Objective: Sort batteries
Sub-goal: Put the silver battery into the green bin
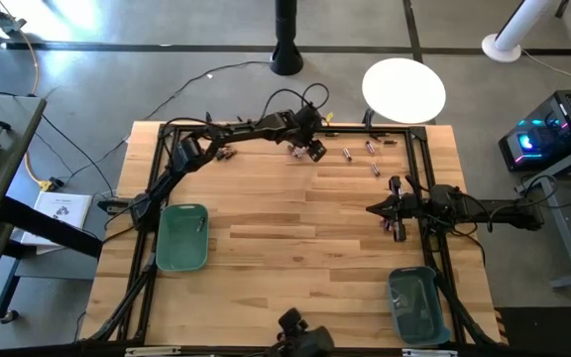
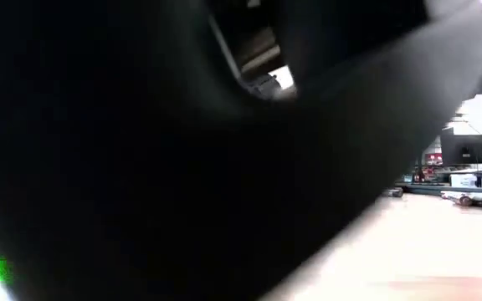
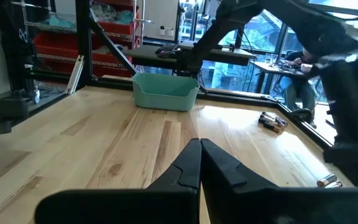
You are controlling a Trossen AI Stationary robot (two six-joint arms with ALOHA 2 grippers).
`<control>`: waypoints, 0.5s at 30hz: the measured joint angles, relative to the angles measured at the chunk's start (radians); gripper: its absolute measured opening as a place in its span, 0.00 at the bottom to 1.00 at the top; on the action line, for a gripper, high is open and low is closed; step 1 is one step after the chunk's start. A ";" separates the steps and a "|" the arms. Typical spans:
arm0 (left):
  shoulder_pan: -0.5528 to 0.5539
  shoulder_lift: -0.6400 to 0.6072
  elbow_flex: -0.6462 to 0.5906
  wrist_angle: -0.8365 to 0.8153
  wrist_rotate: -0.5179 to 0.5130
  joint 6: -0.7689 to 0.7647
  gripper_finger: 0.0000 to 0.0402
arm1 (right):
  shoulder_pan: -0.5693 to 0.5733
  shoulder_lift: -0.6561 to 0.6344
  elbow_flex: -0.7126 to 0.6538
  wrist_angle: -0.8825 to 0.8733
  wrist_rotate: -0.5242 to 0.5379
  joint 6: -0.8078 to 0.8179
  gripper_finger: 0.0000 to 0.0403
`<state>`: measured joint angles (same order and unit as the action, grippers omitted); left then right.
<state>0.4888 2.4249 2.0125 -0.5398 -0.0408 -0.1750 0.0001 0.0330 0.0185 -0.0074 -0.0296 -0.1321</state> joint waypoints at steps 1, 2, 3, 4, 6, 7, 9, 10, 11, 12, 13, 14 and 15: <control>0.003 0.001 -0.001 -0.009 0.020 -0.016 0.55 | 0.000 0.000 0.000 0.000 0.000 0.000 0.00; 0.003 0.005 -0.003 -0.020 0.035 -0.026 0.53 | 0.000 0.000 0.000 0.000 0.000 0.000 0.00; 0.003 0.008 -0.005 -0.031 0.045 -0.032 0.51 | 0.000 0.000 0.000 0.000 0.000 0.000 0.00; 0.003 0.009 -0.006 -0.038 0.050 -0.033 0.49 | 0.000 0.000 0.000 0.000 0.000 0.000 0.00; 0.003 0.008 -0.004 -0.034 0.043 -0.033 0.45 | 0.000 0.000 0.000 0.000 0.000 0.000 0.00; 0.003 0.005 -0.003 -0.032 0.032 -0.032 0.44 | 0.000 0.000 0.000 0.000 0.000 0.000 0.00; 0.000 0.004 -0.002 -0.032 0.014 -0.023 0.42 | 0.000 0.000 0.000 0.000 0.000 0.000 0.00; -0.001 0.004 -0.003 -0.033 0.008 -0.019 0.41 | 0.000 0.000 0.000 0.000 0.000 0.000 0.00; -0.001 0.005 -0.004 -0.035 0.007 -0.013 0.41 | 0.000 0.000 0.000 0.000 0.000 0.000 0.00; -0.002 0.005 -0.004 -0.034 0.007 -0.006 0.40 | 0.000 0.000 0.000 0.000 0.000 0.000 0.00; -0.002 0.005 -0.003 -0.032 0.007 -0.006 0.40 | 0.000 0.000 0.000 0.000 0.000 0.000 0.00; -0.002 0.005 -0.003 -0.031 0.010 -0.005 0.39 | 0.000 0.000 0.000 0.000 0.000 0.000 0.00; -0.002 0.005 -0.003 -0.031 0.010 0.002 0.39 | 0.000 0.000 0.000 0.000 0.000 0.000 0.00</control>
<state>0.4870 2.4298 2.0090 -0.5705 -0.0307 -0.1734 -0.0002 0.0330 0.0185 -0.0074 -0.0296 -0.1318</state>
